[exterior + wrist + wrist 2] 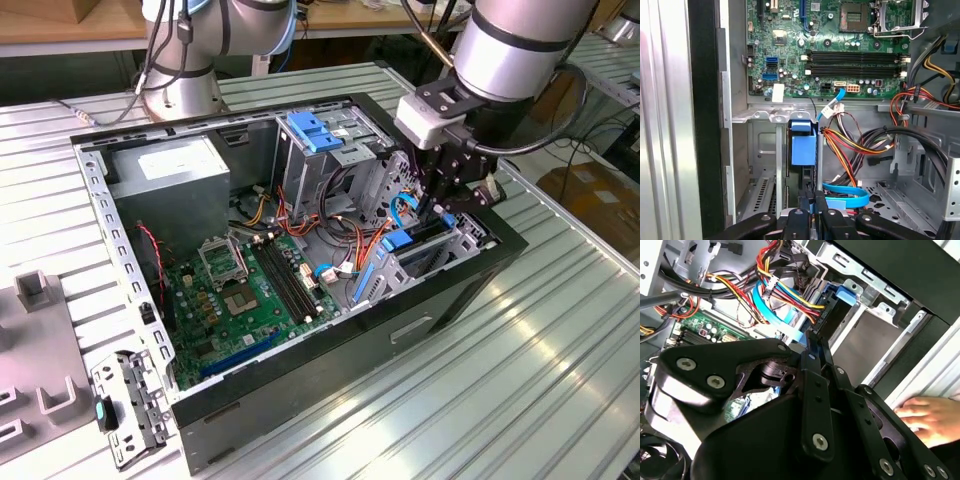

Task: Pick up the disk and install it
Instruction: 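Insert the second disk wire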

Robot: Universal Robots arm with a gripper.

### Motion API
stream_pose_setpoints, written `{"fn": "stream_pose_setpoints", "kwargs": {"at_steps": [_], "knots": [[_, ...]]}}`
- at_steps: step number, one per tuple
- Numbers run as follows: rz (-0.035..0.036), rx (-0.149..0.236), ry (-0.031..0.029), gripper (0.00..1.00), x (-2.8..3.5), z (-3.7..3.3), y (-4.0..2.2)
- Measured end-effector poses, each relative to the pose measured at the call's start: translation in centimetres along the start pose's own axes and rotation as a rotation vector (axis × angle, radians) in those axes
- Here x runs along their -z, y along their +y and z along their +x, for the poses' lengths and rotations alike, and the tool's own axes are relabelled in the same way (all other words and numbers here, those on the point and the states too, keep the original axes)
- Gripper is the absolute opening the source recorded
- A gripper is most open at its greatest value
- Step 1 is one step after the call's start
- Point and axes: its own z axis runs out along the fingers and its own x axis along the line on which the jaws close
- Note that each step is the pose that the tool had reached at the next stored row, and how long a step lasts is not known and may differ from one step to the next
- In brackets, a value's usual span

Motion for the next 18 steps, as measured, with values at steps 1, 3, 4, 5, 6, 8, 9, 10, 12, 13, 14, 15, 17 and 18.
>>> {"fn": "stream_pose_setpoints", "kwargs": {"at_steps": [1, 3, 4, 5, 6, 8, 9, 10, 12, 13, 14, 15, 17, 18], "knots": [[0.0013, -0.001, -0.0091, 0.16, -0.01, 0.19, 0.11], [0.0024, -0.003, -0.0246, 0.16, -0.06, 0.57, 0.18], [0.0024, -0.004, -0.0316, 0.16, -0.09, 0.81, 0.18], [0.0023, -0.005, -0.0378, 0.16, -0.13, 1.04, 0.19], [0.0023, -0.006, -0.0413, 0.16, -0.17, 1.14, 0.19], [0.0023, -0.007, -0.0519, 0.16, -0.22, 1.28, 0.20], [0.0024, -0.008, -0.0582, 0.16, -0.24, 1.29, 0.20], [0.0027, -0.009, -0.0690, 0.16, -0.27, 1.31, 0.20], [0.0030, -0.013, -0.0954, 0.16, -0.32, 1.46, 0.20], [0.0030, -0.016, -0.1139, 0.16, -0.38, 1.69, 0.21], [0.0029, -0.018, -0.1226, 0.16, -0.46, 2.14, 0.21], [0.0030, -0.020, -0.1258, 0.16, -0.50, 2.48, 0.21], [0.0032, -0.024, -0.1326, 0.16, -0.56, 2.78, 0.22], [0.0033, -0.026, -0.1385, 0.16, -0.59, 2.85, 0.22]]}}
